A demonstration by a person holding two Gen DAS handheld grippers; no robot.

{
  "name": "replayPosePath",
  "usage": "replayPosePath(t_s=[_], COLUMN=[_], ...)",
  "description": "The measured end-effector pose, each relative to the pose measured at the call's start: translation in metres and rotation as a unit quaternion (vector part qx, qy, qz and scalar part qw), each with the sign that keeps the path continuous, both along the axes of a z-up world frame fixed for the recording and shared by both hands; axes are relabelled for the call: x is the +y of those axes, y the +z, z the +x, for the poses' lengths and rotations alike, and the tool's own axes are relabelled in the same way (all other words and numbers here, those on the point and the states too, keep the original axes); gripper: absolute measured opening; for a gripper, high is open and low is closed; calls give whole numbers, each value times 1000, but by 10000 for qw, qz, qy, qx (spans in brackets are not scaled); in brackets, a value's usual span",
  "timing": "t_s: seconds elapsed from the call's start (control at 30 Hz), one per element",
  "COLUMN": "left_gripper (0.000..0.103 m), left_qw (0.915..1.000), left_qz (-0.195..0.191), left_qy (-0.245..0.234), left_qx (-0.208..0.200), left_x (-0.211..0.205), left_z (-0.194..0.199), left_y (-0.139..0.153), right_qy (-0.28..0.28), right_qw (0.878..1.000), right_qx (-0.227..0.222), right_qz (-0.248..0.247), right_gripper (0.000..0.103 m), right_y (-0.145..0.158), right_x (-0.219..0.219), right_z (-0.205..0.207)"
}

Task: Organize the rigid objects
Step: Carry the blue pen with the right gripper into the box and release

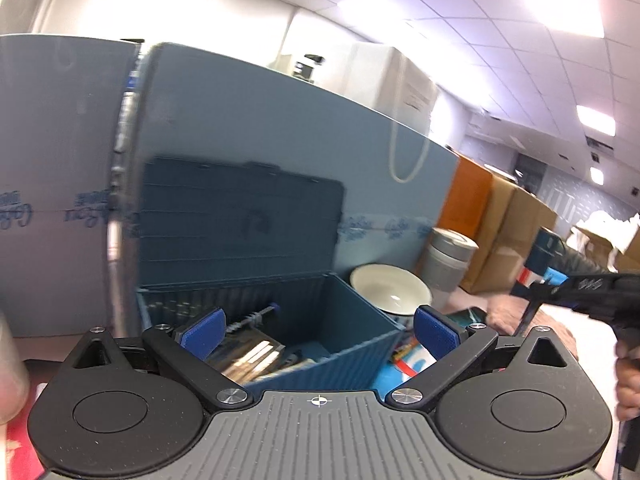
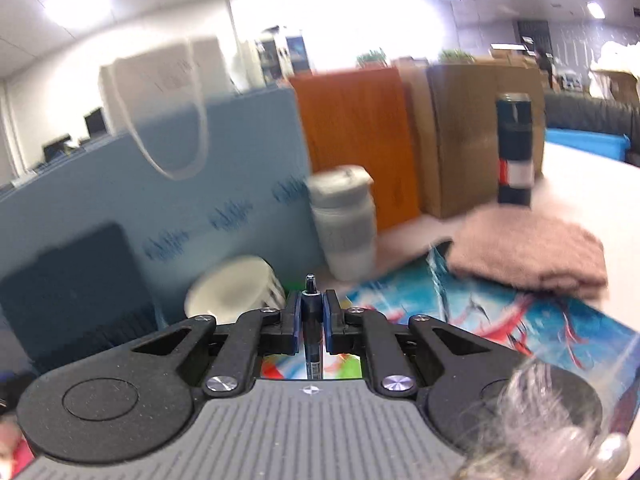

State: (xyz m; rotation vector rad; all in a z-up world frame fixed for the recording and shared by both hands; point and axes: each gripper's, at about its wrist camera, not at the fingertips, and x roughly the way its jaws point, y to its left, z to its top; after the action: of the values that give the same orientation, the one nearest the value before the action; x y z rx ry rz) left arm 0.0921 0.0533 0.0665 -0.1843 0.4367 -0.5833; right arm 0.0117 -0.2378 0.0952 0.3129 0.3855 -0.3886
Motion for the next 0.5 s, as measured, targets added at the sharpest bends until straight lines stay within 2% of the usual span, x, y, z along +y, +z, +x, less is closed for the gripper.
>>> replayPosePath(t_s=[0.17, 0.3, 0.37, 0.5], left_gripper=[102, 102, 102, 102], left_qw=[9995, 9988, 9981, 9963], left_qz=[-164, -234, -214, -201], left_qy=[260, 429, 564, 823], left_qx=[67, 90, 82, 139], left_x=[18, 28, 34, 45], left_z=[6, 9, 11, 14], left_y=[1, 1, 2, 1], right_qy=[338, 681, 855, 1317], right_qw=[9980, 9924, 9877, 9751], right_qx=[-531, -1020, -1231, -1188], right_qz=[-63, 91, 442, 1328], right_gripper=[10, 10, 10, 10], right_y=[30, 49, 51, 40], right_x=[27, 51, 60, 79], right_z=[3, 13, 21, 51])
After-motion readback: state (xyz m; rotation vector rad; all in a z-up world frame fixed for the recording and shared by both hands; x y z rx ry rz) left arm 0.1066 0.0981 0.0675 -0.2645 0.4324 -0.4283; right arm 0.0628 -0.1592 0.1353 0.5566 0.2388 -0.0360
